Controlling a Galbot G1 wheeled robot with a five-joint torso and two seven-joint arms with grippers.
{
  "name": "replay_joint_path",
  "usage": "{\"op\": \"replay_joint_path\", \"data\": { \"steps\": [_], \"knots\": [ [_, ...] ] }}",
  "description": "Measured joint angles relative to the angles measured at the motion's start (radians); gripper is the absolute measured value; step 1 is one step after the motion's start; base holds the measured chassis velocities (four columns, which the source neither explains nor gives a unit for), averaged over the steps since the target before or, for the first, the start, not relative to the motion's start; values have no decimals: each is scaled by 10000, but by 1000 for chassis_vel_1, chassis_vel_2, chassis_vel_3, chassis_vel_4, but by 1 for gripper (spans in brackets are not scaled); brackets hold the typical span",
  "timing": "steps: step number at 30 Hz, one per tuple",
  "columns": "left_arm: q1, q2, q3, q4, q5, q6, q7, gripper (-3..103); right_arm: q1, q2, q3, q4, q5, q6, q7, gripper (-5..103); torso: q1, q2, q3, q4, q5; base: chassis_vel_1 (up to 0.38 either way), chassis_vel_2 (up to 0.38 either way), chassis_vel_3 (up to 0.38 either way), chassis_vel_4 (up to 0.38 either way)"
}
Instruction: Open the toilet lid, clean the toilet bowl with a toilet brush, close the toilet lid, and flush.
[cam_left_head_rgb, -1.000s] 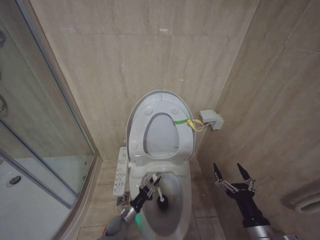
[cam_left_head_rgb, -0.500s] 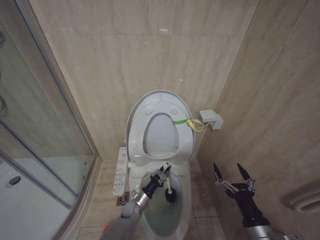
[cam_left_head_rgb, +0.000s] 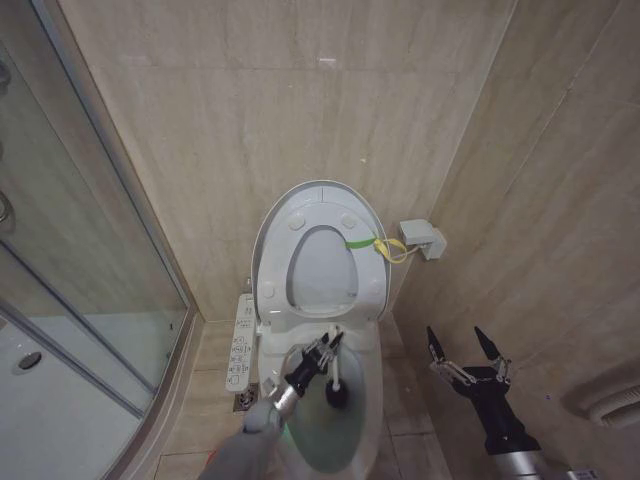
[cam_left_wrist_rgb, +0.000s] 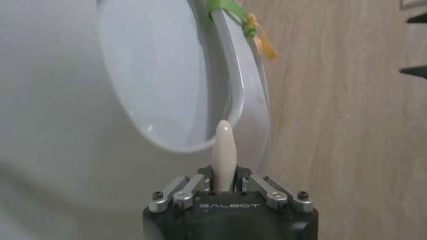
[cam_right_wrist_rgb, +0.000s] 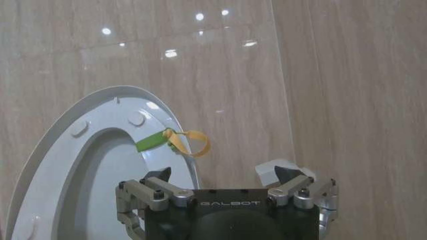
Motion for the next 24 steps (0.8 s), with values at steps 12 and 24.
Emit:
{"op": "replay_joint_path", "data": {
  "steps": [12, 24],
  "knots": [
    [183, -445, -120, 739, 191, -350, 226, 21, 0, 0, 0, 0, 0, 0, 0, 100, 0, 0, 0, 2, 0, 0, 0, 0, 0],
    [-436, -676, -185, 941, 232, -562, 151, 21, 0, 0, 0, 0, 0, 0, 0, 100, 0, 0, 1, 0, -1, 0, 0, 0, 0]
  ]
}}
